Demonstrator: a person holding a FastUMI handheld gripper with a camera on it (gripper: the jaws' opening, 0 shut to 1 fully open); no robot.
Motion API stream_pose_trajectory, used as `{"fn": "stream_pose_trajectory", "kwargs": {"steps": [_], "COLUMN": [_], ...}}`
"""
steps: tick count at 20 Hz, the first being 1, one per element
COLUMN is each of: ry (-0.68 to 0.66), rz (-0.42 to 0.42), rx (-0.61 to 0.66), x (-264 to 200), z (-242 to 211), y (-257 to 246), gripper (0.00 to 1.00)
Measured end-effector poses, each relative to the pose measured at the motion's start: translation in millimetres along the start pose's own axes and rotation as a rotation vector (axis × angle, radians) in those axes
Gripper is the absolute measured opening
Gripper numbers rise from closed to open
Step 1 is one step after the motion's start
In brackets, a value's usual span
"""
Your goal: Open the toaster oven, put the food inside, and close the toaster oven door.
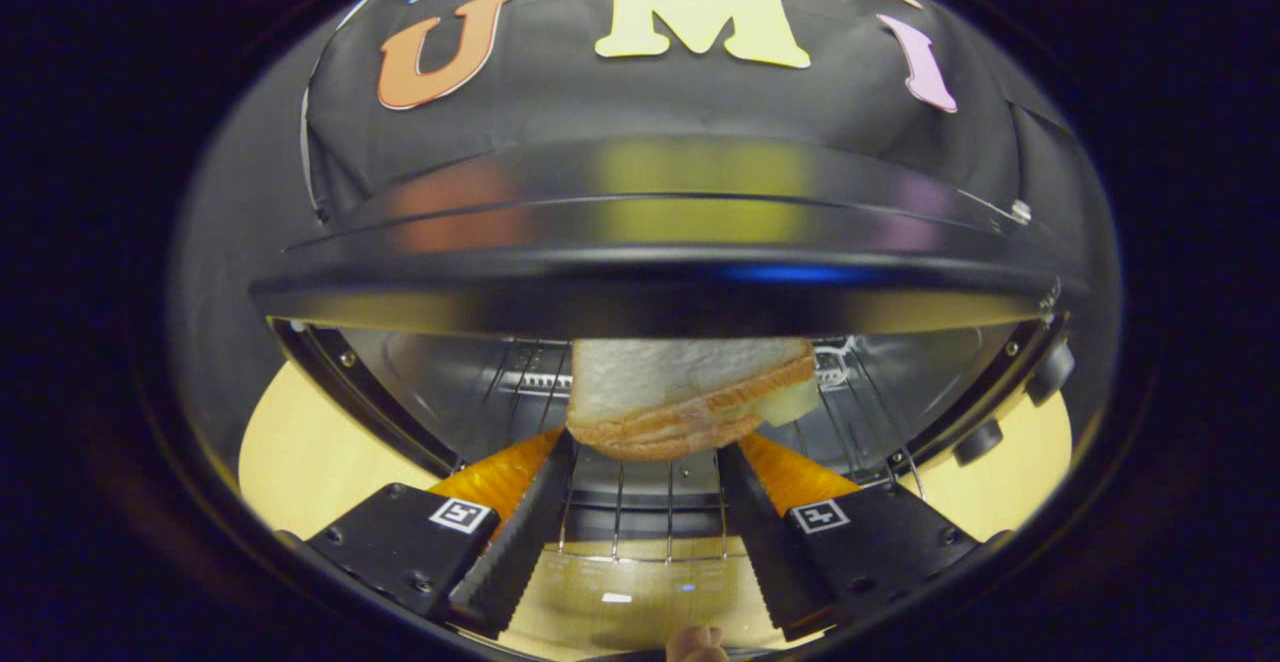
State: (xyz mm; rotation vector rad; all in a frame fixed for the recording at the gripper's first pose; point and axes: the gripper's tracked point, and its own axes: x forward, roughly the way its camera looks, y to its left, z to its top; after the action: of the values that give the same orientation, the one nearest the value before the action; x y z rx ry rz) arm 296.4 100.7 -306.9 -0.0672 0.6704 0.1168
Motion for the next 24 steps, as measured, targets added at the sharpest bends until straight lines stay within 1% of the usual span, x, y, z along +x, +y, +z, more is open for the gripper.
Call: {"fn": "stream_pose_trajectory", "kwargs": {"steps": [3, 5, 8, 11, 12, 13, 15, 17, 21, 24], "ry": [0.021, 0.026, -0.011, -0.018, -0.017, -0.016, -0.003, 0.004, 0.044, 0.1], "rz": [0.006, 0.003, -0.046, -0.034, -0.02, -0.024, -0.059, -0.074, -0.111, -0.079], "rx": [0.034, 0.033, -0.003, -0.005, -0.02, -0.036, -0.079, -0.108, -0.065, -0.036], "x": [-23.4, -45.2, -84.1, -113.2, -122.5, -129.0, -136.1, -139.8, -140.4, -136.4], "z": [-12.7, -24.8, -38.0, -56.7, -62.6, -66.1, -79.2, -87.6, -107.1, -127.2], "y": [-0.5, -1.1, -8.5, -1.2, 1.4, 2.2, -2.6, -5.2, -18.9, -14.5], "gripper": [0.94, 0.94, 0.94, 0.95, 0.95, 0.95, 0.95, 0.95, 0.95, 0.95]}}
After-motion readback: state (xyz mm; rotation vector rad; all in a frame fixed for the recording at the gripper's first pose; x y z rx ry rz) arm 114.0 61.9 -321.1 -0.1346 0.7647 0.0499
